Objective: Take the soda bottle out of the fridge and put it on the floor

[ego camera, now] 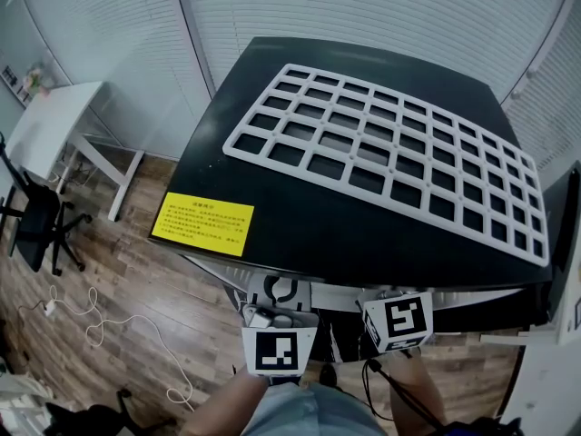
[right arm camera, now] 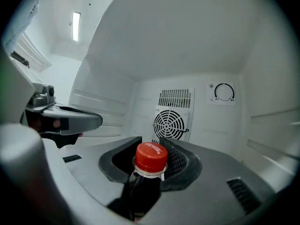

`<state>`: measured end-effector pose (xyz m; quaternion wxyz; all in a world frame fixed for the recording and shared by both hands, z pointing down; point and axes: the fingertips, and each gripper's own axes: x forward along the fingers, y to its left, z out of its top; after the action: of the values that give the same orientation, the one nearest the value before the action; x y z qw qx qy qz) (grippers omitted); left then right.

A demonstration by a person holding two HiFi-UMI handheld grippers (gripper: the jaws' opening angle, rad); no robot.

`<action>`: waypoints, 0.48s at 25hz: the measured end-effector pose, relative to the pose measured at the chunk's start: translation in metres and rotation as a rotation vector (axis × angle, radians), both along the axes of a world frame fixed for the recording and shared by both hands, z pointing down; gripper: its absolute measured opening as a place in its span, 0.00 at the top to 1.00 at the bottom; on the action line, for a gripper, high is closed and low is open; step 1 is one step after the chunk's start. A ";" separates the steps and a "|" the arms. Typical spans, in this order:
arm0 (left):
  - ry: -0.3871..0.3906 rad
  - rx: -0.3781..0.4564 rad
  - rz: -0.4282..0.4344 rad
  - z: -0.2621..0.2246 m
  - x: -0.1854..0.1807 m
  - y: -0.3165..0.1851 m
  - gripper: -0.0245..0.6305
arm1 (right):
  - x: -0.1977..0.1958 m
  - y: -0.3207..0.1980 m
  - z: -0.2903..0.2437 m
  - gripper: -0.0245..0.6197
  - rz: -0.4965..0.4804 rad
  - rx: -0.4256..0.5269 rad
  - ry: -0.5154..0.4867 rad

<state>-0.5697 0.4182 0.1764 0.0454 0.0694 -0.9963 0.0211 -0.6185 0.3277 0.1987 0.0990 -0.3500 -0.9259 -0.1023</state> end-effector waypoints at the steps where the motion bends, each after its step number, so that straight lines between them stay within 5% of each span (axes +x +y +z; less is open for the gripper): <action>1: 0.001 -0.001 0.000 -0.003 -0.001 0.004 0.93 | -0.001 0.004 -0.003 0.76 -0.002 0.005 0.000; 12: -0.005 -0.001 0.002 -0.002 0.017 -0.011 0.93 | 0.017 -0.009 -0.003 0.78 0.006 0.005 -0.007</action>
<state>-0.5528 0.4077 0.1743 0.0427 0.0702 -0.9964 0.0216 -0.6013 0.3184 0.1953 0.0971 -0.3465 -0.9270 -0.1057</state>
